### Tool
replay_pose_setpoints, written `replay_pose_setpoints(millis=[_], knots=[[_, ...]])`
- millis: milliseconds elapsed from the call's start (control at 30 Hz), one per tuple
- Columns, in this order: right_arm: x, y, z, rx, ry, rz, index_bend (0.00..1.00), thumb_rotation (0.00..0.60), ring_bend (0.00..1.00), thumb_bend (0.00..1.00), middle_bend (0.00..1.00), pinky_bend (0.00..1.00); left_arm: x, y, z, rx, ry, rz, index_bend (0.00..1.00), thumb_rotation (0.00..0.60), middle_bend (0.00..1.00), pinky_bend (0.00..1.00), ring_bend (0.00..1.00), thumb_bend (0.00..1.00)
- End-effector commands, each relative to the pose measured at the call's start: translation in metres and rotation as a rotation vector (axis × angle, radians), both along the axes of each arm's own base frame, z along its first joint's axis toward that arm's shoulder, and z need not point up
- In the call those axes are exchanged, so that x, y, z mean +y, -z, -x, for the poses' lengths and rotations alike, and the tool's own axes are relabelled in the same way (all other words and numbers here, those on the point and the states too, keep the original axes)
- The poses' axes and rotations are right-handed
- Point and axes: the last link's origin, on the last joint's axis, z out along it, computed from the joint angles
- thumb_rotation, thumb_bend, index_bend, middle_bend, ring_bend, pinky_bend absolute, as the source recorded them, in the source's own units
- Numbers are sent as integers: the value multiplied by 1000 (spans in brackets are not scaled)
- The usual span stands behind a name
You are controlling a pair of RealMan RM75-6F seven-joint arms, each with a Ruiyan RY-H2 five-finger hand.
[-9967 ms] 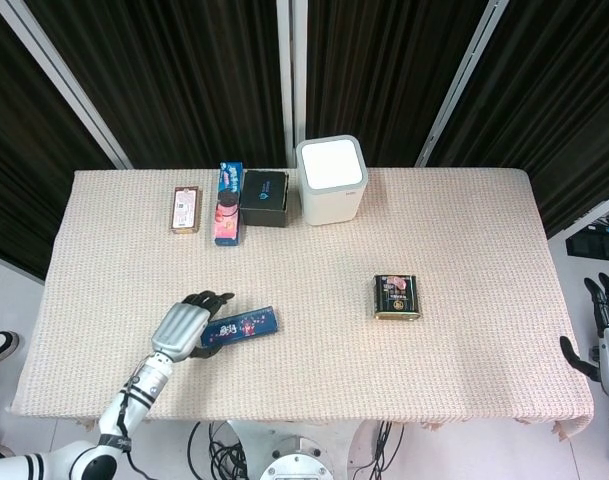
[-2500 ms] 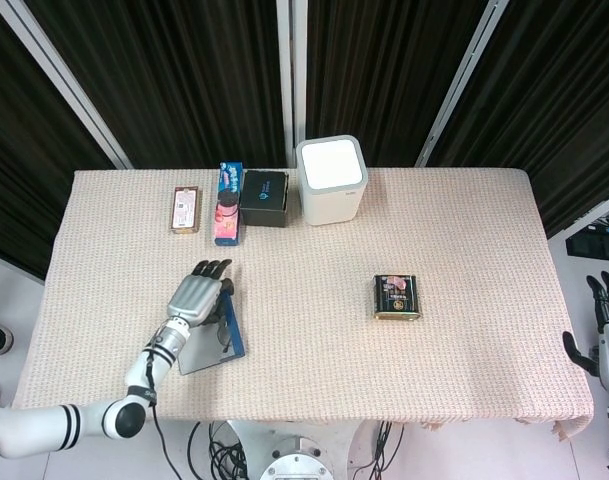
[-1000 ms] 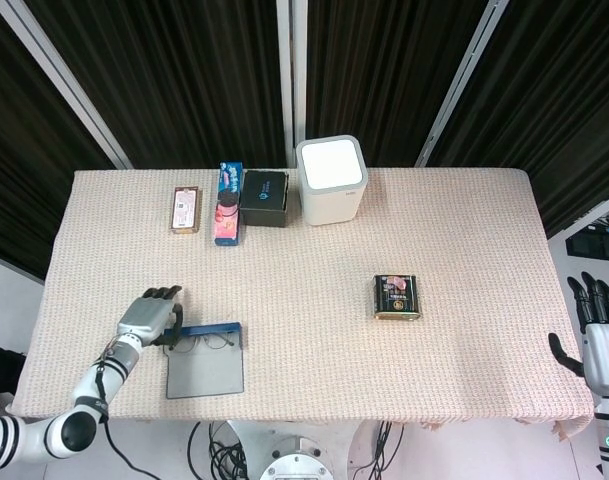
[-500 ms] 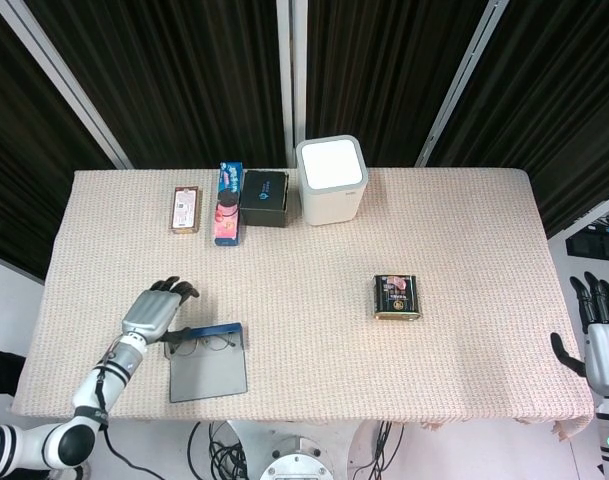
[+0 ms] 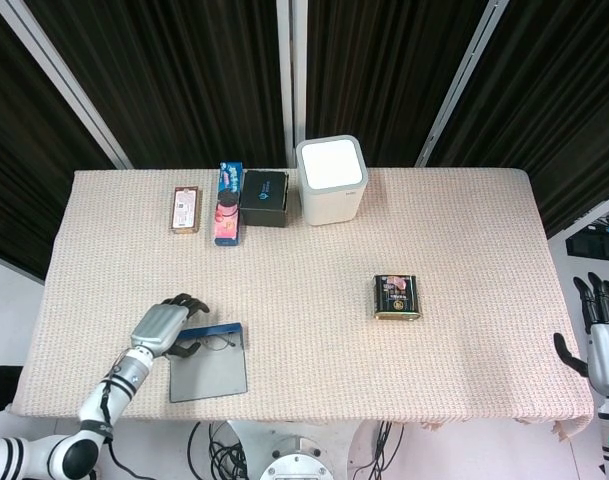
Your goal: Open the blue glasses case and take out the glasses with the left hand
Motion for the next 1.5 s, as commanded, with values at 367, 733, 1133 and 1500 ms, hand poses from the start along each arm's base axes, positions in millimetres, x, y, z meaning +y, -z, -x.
replay_pose_setpoints(millis=[367, 733, 1133, 1500], knots=[[-3, 4, 2, -5, 6, -12, 0, 600, 0, 282, 0, 0, 3, 8, -4, -12, -1, -13, 312, 600, 217, 208, 101, 286], [-3, 2, 2, -5, 7, -7, 0, 600, 0, 283, 0, 0, 6, 10, -9, -15, 1, -14, 373, 600, 218, 206, 101, 350], [-3, 3, 4, -6, 12, -10, 0, 600, 0, 282, 0, 0, 9, 15, -9, -16, -10, -8, 402, 600, 218, 205, 101, 353], [-4, 3, 5, -6, 16, -11, 0, 600, 0, 283, 0, 0, 10, 17, -7, -15, -14, -13, 478, 600, 219, 205, 101, 372]])
